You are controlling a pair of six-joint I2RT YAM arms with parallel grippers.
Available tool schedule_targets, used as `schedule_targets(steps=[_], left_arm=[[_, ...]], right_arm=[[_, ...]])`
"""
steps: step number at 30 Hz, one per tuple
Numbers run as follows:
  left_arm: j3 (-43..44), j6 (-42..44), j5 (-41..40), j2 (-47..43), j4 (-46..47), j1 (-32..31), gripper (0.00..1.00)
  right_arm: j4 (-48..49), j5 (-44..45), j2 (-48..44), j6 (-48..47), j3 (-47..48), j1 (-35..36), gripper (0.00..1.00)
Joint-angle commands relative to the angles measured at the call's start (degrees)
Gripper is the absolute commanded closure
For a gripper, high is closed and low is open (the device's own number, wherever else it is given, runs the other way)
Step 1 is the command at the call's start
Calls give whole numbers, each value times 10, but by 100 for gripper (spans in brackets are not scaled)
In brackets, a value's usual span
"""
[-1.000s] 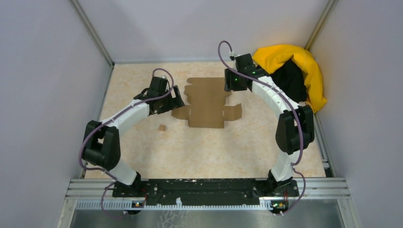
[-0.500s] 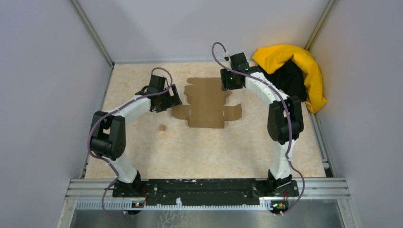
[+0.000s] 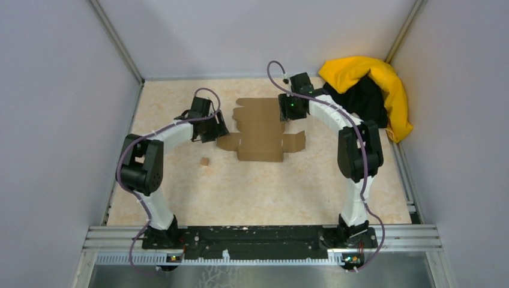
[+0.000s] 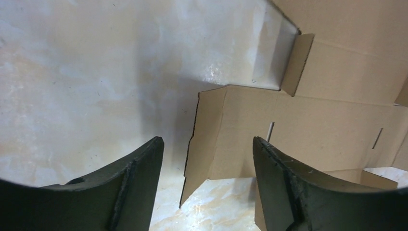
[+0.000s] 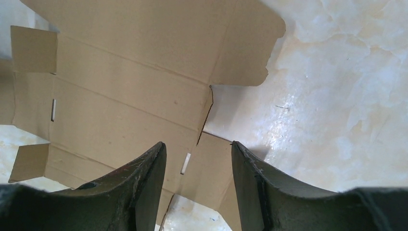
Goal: Fold the paper box
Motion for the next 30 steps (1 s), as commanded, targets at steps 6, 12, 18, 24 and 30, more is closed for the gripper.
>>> schedule_targets(steps=[6, 12, 18, 24, 30], left_arm=[[4, 16, 31, 25, 13, 3, 56], [46, 42, 34, 51, -9, 3, 99], [124, 122, 47, 95, -36, 3, 100], [226, 212, 69, 128, -66, 3, 100], [287, 314, 87, 129, -101, 2, 100]], right_arm=[[17, -4, -8, -1, 40, -4, 48], [10, -17, 22, -7, 81, -19, 48], [22, -74, 25, -4, 84, -55, 48], [30, -83, 4, -5, 58, -63, 48], [44, -85, -26, -14, 26, -66, 48]])
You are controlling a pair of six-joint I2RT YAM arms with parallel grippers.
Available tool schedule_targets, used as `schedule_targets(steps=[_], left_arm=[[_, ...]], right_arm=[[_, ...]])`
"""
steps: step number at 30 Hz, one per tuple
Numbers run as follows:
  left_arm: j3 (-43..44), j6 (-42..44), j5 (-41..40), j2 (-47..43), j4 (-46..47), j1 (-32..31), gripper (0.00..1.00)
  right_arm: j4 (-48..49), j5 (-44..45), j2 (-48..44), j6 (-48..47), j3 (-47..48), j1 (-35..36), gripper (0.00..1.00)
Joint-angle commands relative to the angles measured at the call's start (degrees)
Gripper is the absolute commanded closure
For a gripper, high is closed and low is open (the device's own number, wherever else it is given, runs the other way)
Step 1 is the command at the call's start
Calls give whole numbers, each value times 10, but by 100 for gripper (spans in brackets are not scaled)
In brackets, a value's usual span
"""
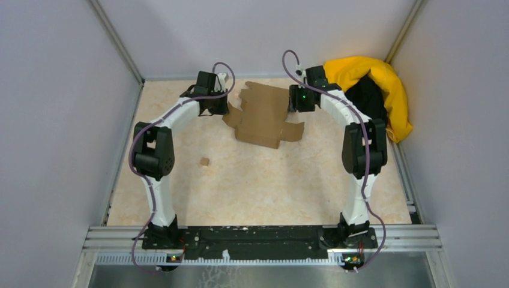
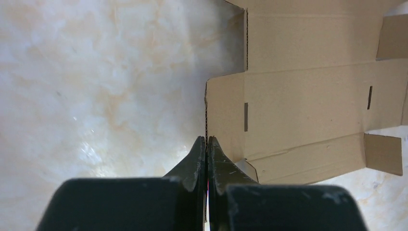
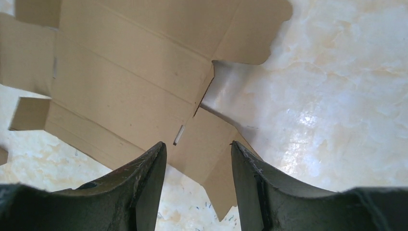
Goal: Fold the paper box
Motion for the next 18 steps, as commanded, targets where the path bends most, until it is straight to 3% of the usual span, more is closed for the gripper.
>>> schedule_targets(steps=[1, 9, 18], left_arm=[[41, 115, 33, -6, -31, 0, 100], [33, 224, 21, -12, -59, -23, 100], [-16, 299, 7, -66, -35, -95, 97]], right_arm=[[35, -20, -47, -16, -20, -1, 48], [71, -53, -79, -29, -62, -5, 48], [112, -102, -112, -56, -100, -16, 49]])
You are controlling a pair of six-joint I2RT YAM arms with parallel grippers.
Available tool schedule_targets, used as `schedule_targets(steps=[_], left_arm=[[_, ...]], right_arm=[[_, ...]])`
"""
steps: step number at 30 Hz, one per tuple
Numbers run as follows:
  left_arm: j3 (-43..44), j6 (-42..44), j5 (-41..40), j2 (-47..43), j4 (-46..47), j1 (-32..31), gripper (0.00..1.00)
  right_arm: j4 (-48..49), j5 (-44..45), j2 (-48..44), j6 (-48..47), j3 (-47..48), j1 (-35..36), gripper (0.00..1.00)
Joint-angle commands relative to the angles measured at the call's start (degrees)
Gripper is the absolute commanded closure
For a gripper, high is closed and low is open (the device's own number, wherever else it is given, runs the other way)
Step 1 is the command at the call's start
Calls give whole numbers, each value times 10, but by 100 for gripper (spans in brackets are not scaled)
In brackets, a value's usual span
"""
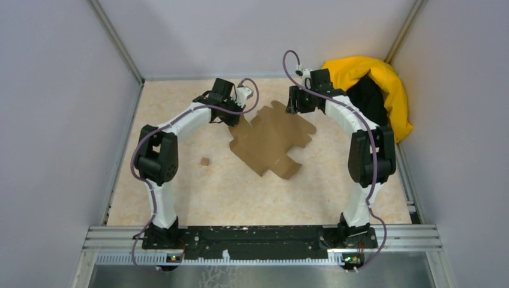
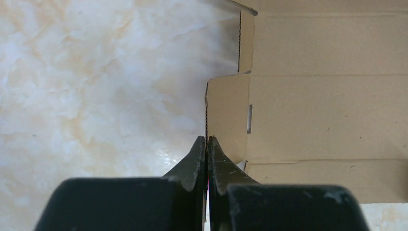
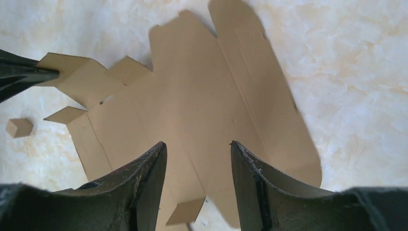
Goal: Fold the paper box
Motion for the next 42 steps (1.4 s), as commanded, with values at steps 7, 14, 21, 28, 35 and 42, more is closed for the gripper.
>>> schedule_targets(steps=[7, 14, 21, 28, 35, 42], left_arm=[[-57, 66, 9, -140, 55, -41, 94], [-49, 73, 5, -154, 55, -42, 92], [-42, 87, 7, -164, 46, -58, 91], [-47, 106, 34, -184, 34, -63, 90], [-45, 110, 41, -191, 36, -64, 90], [-27, 110, 40, -163, 42, -64, 90]], right_arm=[[141, -278, -58, 14, -65, -125, 27], [212, -336, -48, 72, -104, -162, 1], [247, -290, -60, 30, -134, -162, 2], [247, -350, -18, -42, -94, -162, 2], [229, -392, 37, -86, -74, -162, 2], [266, -301, 30, -27, -99, -160, 4]])
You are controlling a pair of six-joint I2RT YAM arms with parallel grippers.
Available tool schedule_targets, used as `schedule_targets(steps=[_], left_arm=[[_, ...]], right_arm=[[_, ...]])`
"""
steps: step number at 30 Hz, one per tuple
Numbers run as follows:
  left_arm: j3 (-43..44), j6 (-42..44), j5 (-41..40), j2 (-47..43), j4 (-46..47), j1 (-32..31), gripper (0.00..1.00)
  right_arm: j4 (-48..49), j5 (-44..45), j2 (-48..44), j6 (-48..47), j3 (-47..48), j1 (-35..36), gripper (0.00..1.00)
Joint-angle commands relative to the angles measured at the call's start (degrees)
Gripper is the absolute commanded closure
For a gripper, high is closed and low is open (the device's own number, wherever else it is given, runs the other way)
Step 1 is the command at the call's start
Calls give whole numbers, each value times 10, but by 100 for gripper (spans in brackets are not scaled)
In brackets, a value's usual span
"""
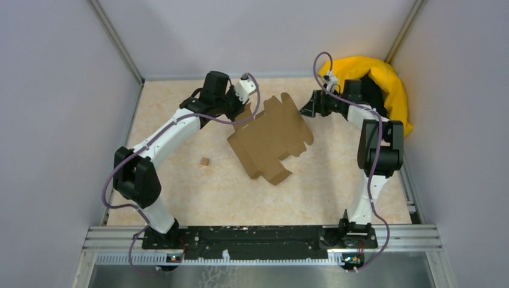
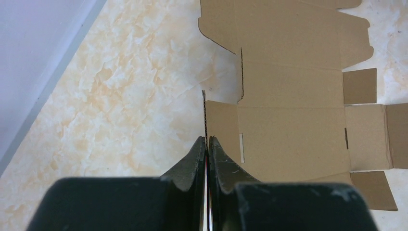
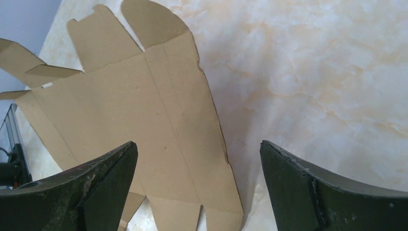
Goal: Fold the paper box
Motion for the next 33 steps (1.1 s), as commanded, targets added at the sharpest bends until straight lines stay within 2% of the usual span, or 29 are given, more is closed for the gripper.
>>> schedule_targets(steps=[1, 5, 7, 10, 13, 15, 20, 21, 22, 24, 27, 30, 33], left_arm=[[29, 9, 9, 20, 10, -3, 90], [44, -4, -11, 54, 25, -4, 90], [49, -20, -24, 72, 41, -3, 88], [61, -45, -45, 105, 54, 1, 81], [71, -94, -45, 133, 71, 20, 77], [80, -142, -37, 150, 82, 45, 63], [84, -262, 9, 148, 78, 109, 36], [74, -287, 5, 135, 78, 114, 8], [61, -308, 0, 121, 75, 115, 2], [32, -345, 11, 88, 67, 116, 1], [-32, -417, 49, 39, 73, 115, 1], [-94, -488, 97, -6, 83, 109, 1], [-172, -542, 61, -77, 106, 79, 4]], right_arm=[[51, 87, -37, 30, -7, 8, 4], [1, 183, -77, 47, -12, 27, 6], [-27, 244, -99, 44, -17, 64, 6], [-57, 295, -130, 48, -29, 96, 6], [-56, 306, -160, 67, -54, 115, 5], [-59, 322, -177, 77, -71, 130, 2], [-75, 381, -195, 104, -84, 172, 1], [-93, 389, -189, 103, -75, 176, 1], [-107, 391, -185, 102, -66, 181, 2], [-123, 417, -179, 103, -55, 193, 2], [-154, 435, -166, 104, -33, 202, 10], [-162, 448, -166, 108, -31, 209, 11], [-165, 452, -172, 114, -36, 214, 12]])
